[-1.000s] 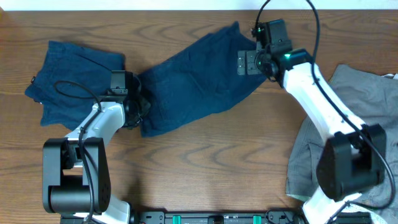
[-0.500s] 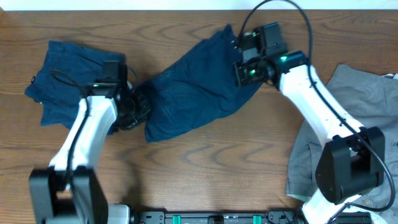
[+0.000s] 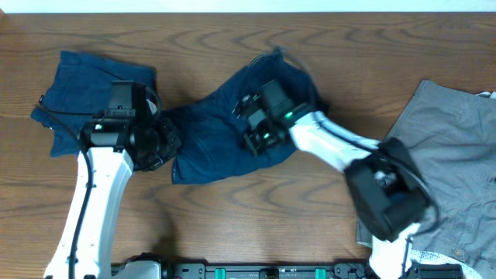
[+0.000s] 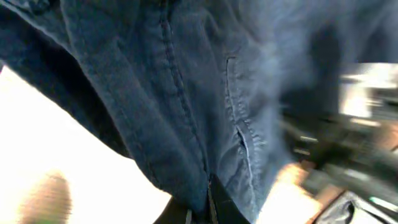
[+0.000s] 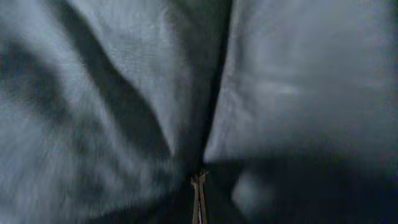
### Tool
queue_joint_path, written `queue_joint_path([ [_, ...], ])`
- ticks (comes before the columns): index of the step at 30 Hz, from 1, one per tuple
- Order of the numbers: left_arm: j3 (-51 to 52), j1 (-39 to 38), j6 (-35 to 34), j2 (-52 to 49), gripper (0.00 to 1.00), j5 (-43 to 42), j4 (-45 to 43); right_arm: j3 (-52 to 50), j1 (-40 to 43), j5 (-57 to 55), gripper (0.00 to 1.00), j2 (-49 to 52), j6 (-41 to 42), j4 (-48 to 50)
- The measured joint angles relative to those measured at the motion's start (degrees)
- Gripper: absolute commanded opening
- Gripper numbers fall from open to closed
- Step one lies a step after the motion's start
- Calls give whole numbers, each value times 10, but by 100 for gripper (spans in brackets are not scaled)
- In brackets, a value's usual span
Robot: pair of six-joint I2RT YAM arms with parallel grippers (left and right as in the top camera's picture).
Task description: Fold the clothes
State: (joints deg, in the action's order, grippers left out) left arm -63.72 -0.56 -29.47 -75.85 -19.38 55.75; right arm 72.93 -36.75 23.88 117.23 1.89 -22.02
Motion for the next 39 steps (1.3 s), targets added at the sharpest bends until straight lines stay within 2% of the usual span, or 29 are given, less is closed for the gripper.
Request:
queue_joint_path([
  [10,-77,-1,5,20,6,-1,20,4,-111,50,2,48,45,120],
  [17,-77,-12,9,20,6,-2,-2,45,-122,52,13,52,67,63],
  [22,-77,-28,9,20,6,-2,-21,87,-71,5,22,18,70,-23],
  [28,-78,-55,9,19,6,-2,-25,116,64,-41,11,-64,66,-127],
  [32,-78,-82,9,9,6,-2,-36,112,135,-57,8,-63,44,-203],
  [39,-79,-149,8,-45,6,-2,-92,43,148,-68,6,-22,17,-193],
])
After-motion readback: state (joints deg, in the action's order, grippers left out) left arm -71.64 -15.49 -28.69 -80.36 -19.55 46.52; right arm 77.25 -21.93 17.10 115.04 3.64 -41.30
